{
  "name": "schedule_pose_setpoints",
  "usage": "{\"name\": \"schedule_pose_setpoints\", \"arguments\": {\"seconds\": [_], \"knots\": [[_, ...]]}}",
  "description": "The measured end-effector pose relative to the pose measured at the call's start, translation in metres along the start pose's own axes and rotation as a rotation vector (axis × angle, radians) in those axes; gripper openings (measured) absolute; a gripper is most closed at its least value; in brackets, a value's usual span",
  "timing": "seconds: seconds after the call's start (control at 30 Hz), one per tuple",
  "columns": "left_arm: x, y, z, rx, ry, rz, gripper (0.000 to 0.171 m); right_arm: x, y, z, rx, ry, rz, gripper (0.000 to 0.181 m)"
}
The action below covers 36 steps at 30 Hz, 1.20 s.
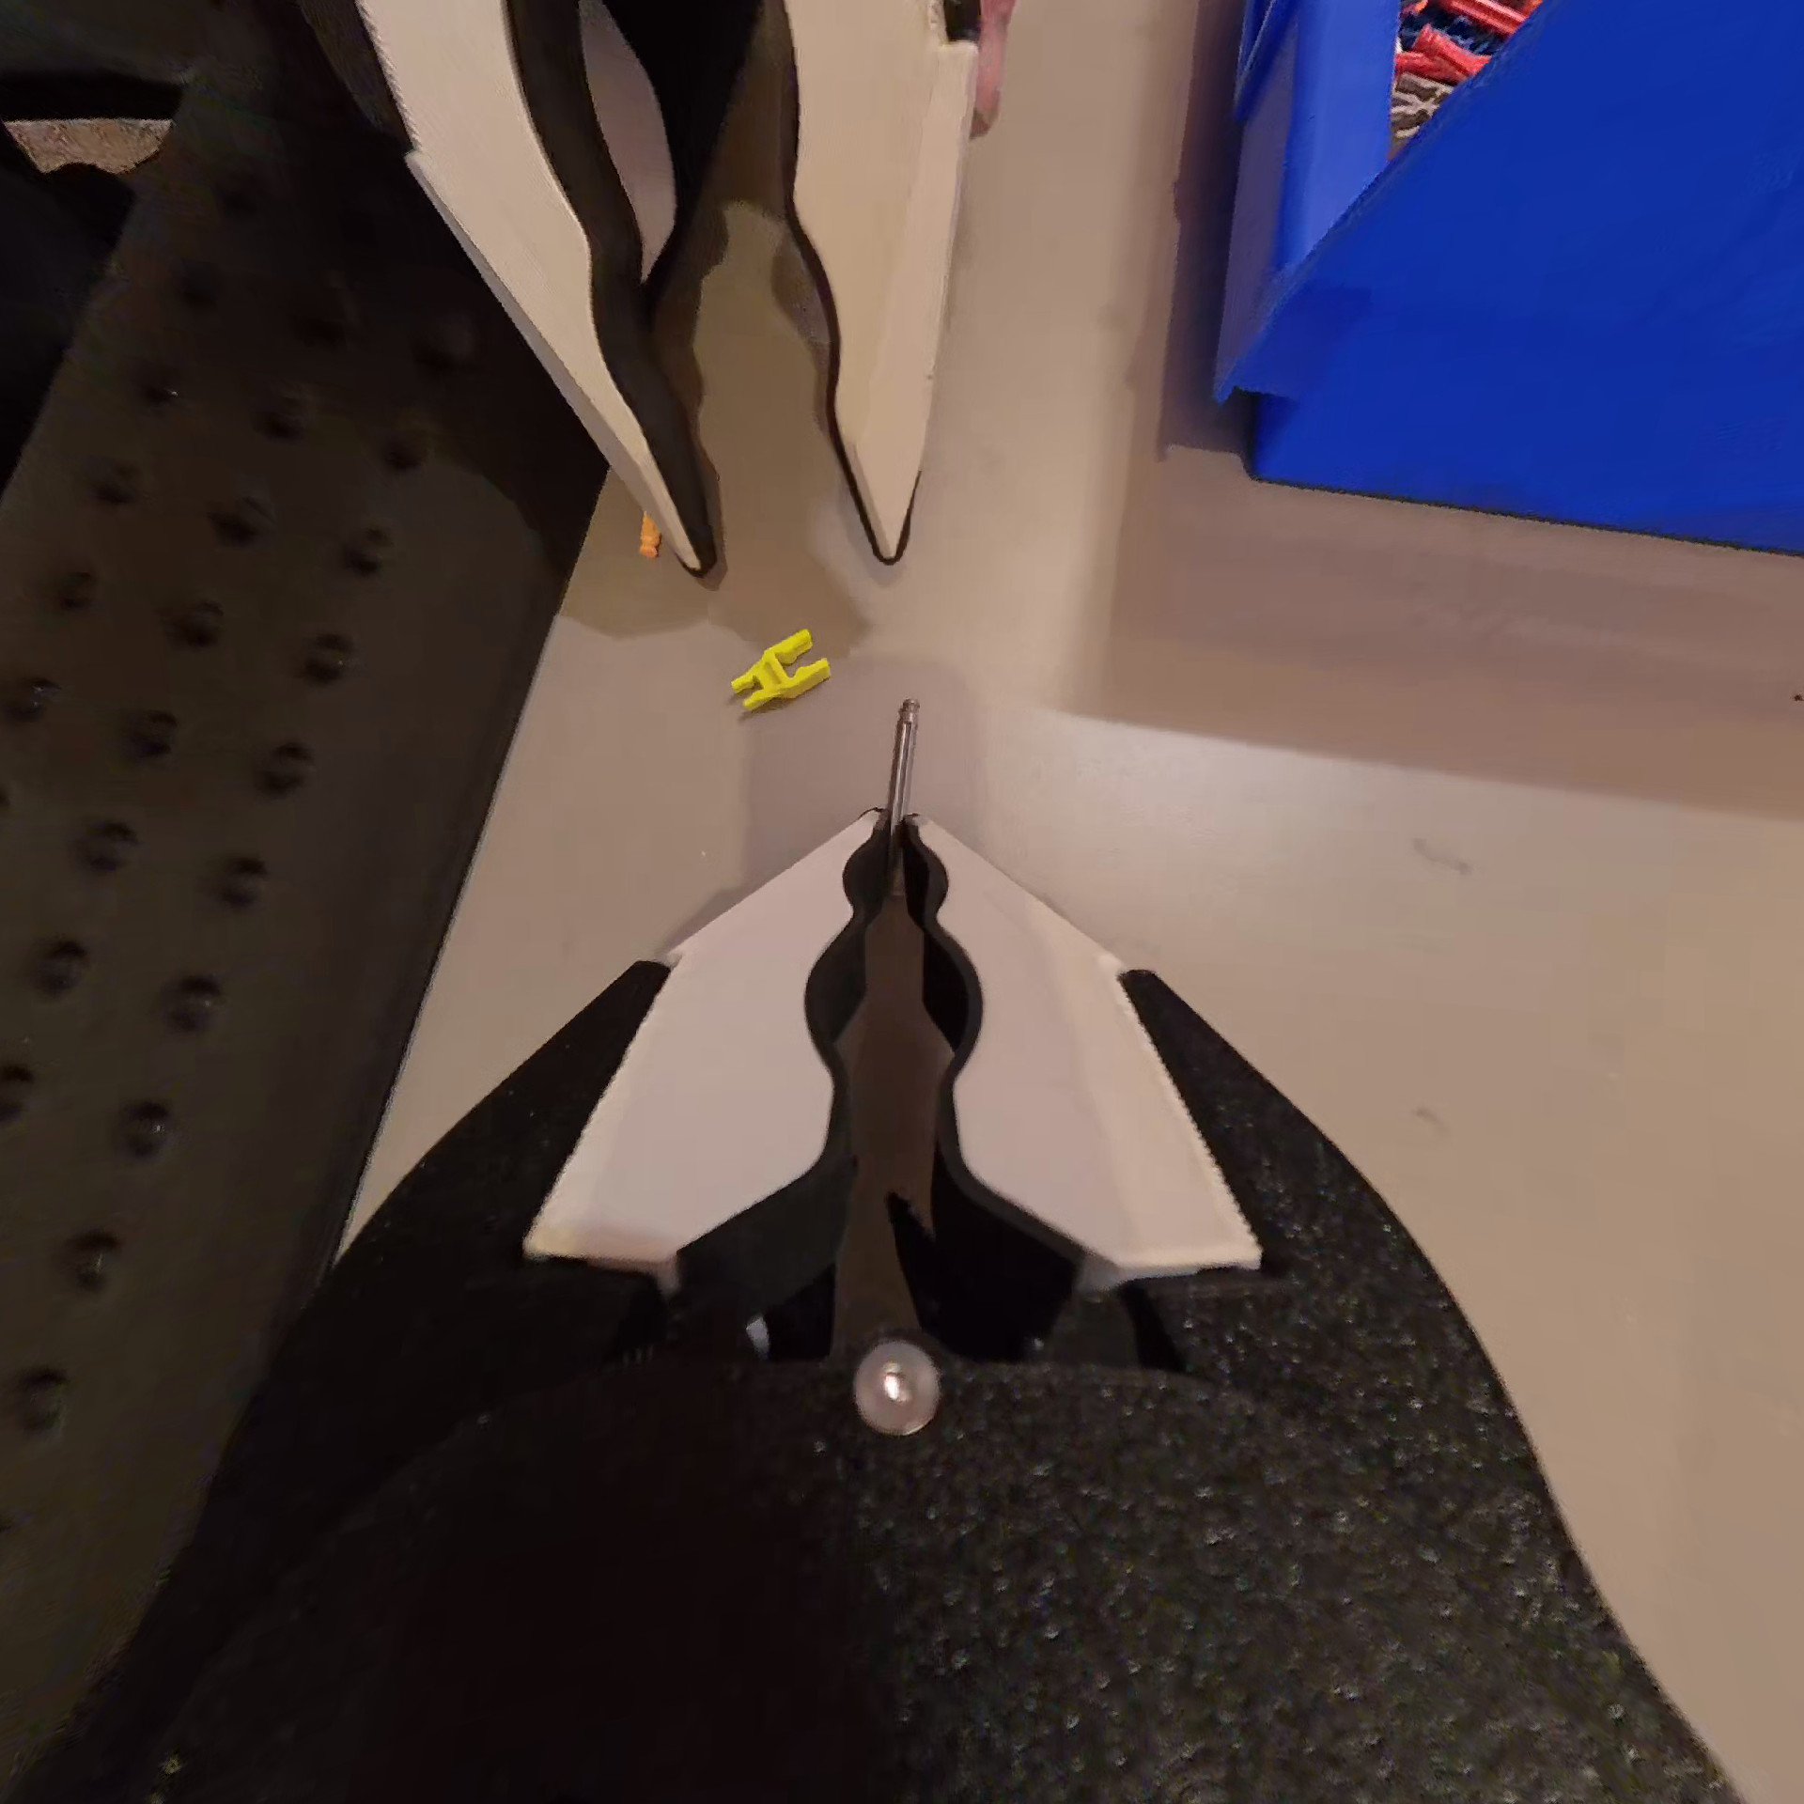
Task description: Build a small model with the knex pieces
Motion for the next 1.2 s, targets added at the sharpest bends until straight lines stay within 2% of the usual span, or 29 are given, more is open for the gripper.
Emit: {"name": "schedule_pose_setpoints", "arguments": {"seconds": [0.27,0.5,0.73,0.8,0.87,1.03,1.2], "knots": [[0.001,-0.015,-0.005,0.002,-0.028,0.084,0.027,-0.003,0.005,0.004,0.006,0.021,-0.031,0.002],[0.003,-0.019,-0.006,0.055,0.03,0.135,0.011,-0.003,0.005,0.007,0.012,0.013,-0.045,0.002],[0.002,-0.02,-0.008,0.05,0.126,0.108,0.011,-0.002,0.006,0.008,0.018,0.009,-0.055,0.003],[0.002,-0.019,-0.009,0.046,0.106,0.091,0.023,-0.002,0.006,0.009,0.02,0.007,-0.057,0.002],[0.003,-0.02,-0.009,0.04,0.085,0.102,0.027,-0.002,0.007,0.009,0.02,0.007,-0.06,0.002],[0.001,-0.023,-0.012,0.05,0.08,0.154,0.022,-0.004,0.008,0.01,0.016,0.015,-0.059,0.003],[-0.002,-0.025,-0.011,0.062,0.111,0.118,0.01,-0.004,0.009,0.012,0.025,0.009,-0.069,0.002]]}}
Point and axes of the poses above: each gripper's, where its closed fingertips meet, y back along the fingers, z out of its underside, x = y × z across the jaws, the point moved 5 cm from there along y, back along the fingers, and after that the axes turned 10 degrees about -y, right-handed, at the moved point
